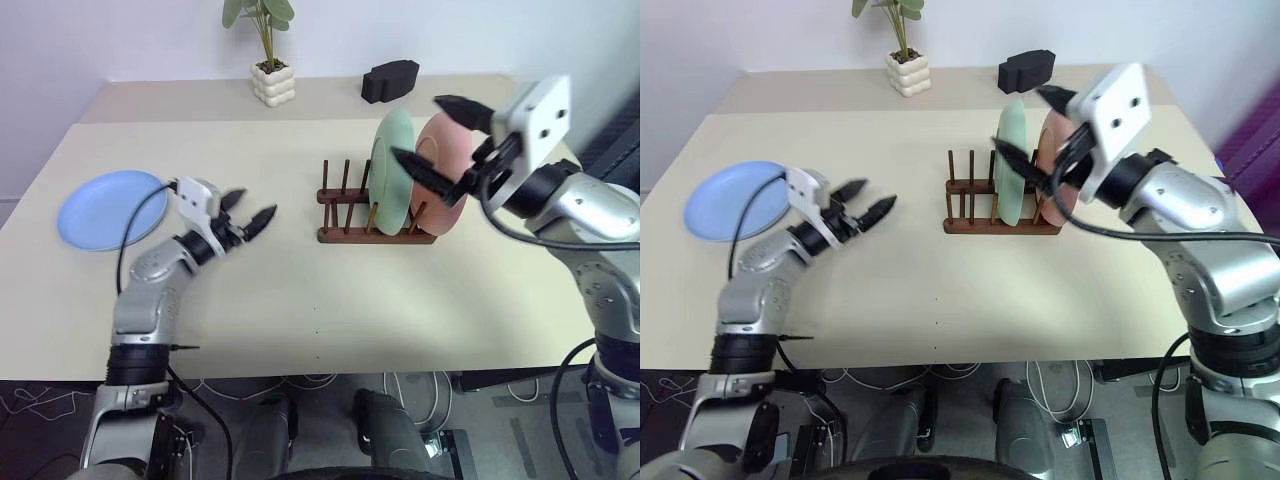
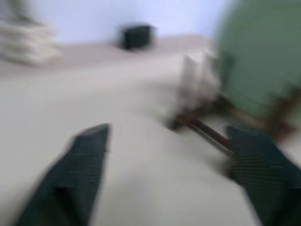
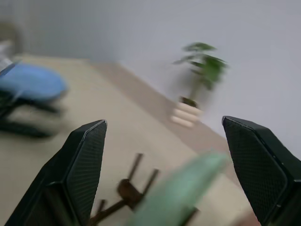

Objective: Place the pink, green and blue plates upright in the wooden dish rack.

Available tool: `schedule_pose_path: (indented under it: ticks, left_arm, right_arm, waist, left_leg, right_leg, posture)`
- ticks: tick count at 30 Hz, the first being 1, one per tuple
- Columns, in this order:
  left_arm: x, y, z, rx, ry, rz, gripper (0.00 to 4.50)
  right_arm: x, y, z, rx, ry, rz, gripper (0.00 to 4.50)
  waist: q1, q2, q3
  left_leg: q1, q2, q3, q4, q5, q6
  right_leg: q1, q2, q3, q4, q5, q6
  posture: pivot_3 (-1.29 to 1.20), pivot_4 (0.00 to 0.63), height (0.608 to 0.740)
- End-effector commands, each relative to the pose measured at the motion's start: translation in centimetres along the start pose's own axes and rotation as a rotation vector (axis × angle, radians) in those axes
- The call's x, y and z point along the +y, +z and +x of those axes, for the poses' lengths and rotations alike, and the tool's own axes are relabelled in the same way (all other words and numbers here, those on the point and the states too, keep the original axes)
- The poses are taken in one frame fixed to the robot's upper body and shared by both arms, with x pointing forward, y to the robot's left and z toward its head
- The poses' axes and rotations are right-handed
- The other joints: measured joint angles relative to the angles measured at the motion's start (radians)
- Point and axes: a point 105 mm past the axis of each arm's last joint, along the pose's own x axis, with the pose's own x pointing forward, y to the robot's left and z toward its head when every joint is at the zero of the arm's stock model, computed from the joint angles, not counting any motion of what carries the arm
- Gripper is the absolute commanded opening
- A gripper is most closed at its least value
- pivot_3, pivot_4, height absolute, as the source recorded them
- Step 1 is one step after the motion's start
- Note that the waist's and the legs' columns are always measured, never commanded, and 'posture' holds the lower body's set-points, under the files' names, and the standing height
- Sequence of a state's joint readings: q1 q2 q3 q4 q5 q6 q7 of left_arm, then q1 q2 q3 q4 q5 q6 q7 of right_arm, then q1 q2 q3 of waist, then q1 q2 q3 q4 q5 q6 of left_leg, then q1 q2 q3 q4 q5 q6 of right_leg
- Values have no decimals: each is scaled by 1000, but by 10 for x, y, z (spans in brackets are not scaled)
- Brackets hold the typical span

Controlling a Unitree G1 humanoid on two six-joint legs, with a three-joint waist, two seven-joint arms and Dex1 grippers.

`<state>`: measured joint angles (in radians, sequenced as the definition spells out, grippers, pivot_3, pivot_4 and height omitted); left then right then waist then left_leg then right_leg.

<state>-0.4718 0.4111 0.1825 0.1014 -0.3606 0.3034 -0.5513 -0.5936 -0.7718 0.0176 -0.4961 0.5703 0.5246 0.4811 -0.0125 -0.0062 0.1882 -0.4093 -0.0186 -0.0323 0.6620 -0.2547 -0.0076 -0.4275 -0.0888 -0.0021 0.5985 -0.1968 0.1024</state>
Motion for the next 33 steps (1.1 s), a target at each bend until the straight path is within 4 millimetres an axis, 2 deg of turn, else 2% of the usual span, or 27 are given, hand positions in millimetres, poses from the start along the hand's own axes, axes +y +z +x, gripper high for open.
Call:
schedule_pose_path:
  ticks: [1, 3, 5, 9, 12, 18, 24, 27, 33]
  left_arm:
    - [81, 27, -19, -6, 425, 68, 4458]
    - [122, 33, -39, 15, 649, 41, 4458]
    - [150, 35, -60, 48, 814, 51, 4458]
    - [177, 43, -88, 43, 985, 67, 4458]
    - [197, 23, -118, 137, 1127, -2, 4458]
    - [202, -21, -137, 292, 1206, -190, 4458]
    - [192, -42, -129, 318, 1174, -372, 4458]
    - [188, -42, -121, 290, 1148, -395, 3124]
    - [176, -35, -102, 235, 1096, -396, 26]
  right_arm:
    - [25, 12, 17, -62, 115, -98, 4021]
    - [36, 9, 26, -66, 157, -127, 4021]
    - [44, 7, 31, -74, 188, -139, 4021]
    - [51, 7, 35, -94, 219, -135, 4021]
    - [53, 6, 37, -101, 224, -124, 4021]
    - [53, 6, 38, -104, 213, -117, 4021]
    - [53, 1, 36, -87, 200, -115, 4021]
    - [53, 1, 36, -83, 197, -117, 4021]
    - [52, -1, 36, -78, 192, -117, 4021]
  waist:
    - [-2, -3, 2]
    - [-2, -4, 2]
    - [-2, -5, 3]
    - [7, -7, 4]
    - [15, -9, 4]
    - [20, -10, 4]
    - [23, -11, 4]
    - [22, -11, 4]
    - [24, -12, 4]
  left_leg:
    - [0, 0, 0, 0, 0, 0]
    - [0, 0, -1, 0, 0, 0]
    - [0, 0, -1, -1, 0, 0]
    - [0, -1, 0, -1, 0, 0]
    - [0, -1, -1, -1, 0, -1]
    - [0, -1, 0, -1, 0, -2]
    - [0, -1, 0, -1, 1, -4]
    - [0, -2, 0, -1, 1, -4]
    - [0, -2, 0, -1, 1, -4]
  right_leg:
    - [0, 1, 0, 1, 2, 0]
    - [0, 1, 0, 1, 3, 1]
    - [-1, 1, 0, 0, 3, 2]
    - [-1, -1, 0, 0, 3, 3]
    - [0, -1, 0, 0, 5, 6]
    - [-1, -2, 0, 0, 5, 5]
    - [0, -2, -1, 0, 5, 6]
    - [-1, -2, -1, 0, 5, 6]
    - [-1, -3, -1, 0, 6, 5]
  posture:
    - [0, 150, 737]
    - [0, 150, 737]
    - [0, 150, 737]
    - [0, 150, 737]
    - [0, 150, 737]
    - [0, 150, 737]
    - [0, 150, 737]
    - [0, 150, 737]
    - [0, 150, 737]
